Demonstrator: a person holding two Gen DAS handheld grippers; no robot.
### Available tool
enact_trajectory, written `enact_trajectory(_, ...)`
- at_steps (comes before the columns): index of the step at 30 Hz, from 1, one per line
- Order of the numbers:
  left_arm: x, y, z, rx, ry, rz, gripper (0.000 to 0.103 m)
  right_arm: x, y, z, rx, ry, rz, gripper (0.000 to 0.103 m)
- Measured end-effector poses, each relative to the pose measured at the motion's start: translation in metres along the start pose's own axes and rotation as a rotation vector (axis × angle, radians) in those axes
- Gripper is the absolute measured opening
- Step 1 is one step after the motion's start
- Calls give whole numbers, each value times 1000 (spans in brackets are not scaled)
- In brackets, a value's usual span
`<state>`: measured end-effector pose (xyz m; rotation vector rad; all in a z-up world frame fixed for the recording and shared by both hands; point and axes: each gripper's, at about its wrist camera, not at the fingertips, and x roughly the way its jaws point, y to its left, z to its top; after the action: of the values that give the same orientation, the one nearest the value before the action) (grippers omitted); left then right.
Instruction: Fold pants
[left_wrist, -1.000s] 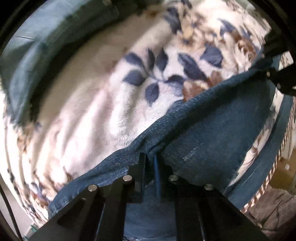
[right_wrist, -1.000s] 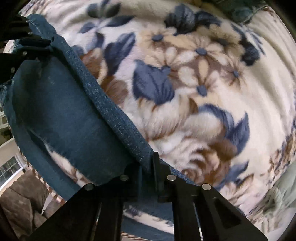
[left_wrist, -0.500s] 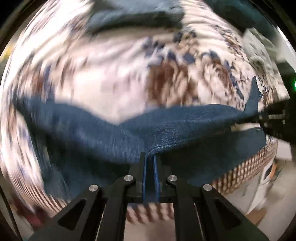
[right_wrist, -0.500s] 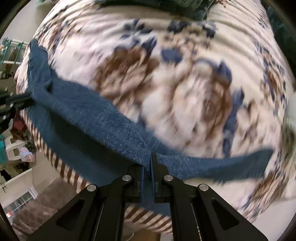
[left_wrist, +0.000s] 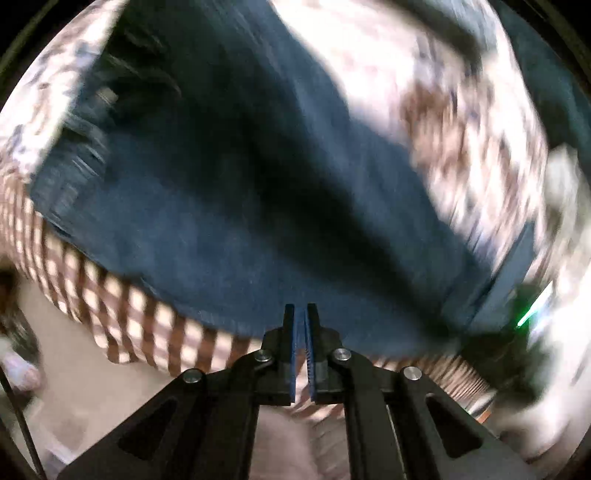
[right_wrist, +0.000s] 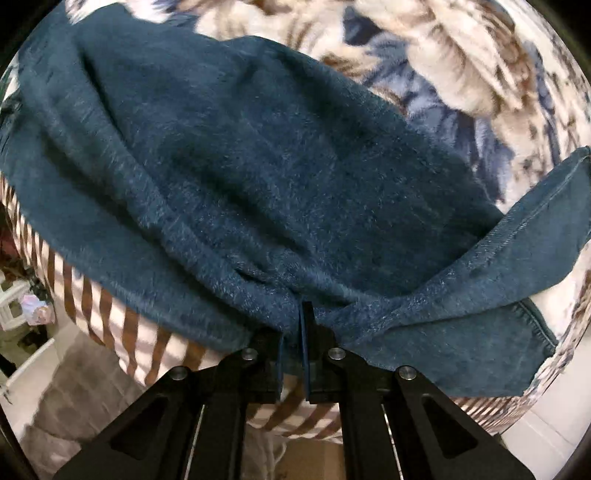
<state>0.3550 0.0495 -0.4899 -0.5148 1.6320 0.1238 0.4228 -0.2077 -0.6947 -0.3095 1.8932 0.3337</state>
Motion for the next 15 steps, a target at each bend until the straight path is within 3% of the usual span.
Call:
enact_trajectory(2, -33, 8, 25, -82, -69, -42, 12, -7, -9, 1, 53, 16, 73, 31)
enact_trajectory(4, -60, 15, 50, -155, -134, -70, 24, -24, -24, -2, 139, -9, 181, 95)
enact_trajectory(5, -65, 17, 59, -175, -155, -66, 28, -33, -31, -4, 181, -25, 242, 97)
enact_trajectory(7, -75, 19, 86, -221, -189, -51, 48, -59, -51, -11, 295, -80, 365, 97)
enact_trajectory(9, -66, 17, 107, -247, -181, -22, 56, -81, -71, -15, 384, -138, 401, 97)
enact_trajectory(12, -32, 5, 146, -257, -109, 105, 56, -107, -113, -17, 525, -218, 315, 97)
enact_trajectory(15, 2, 6, 167, -250, -43, 204, 56, -125, -163, -18, 664, -270, 160, 97)
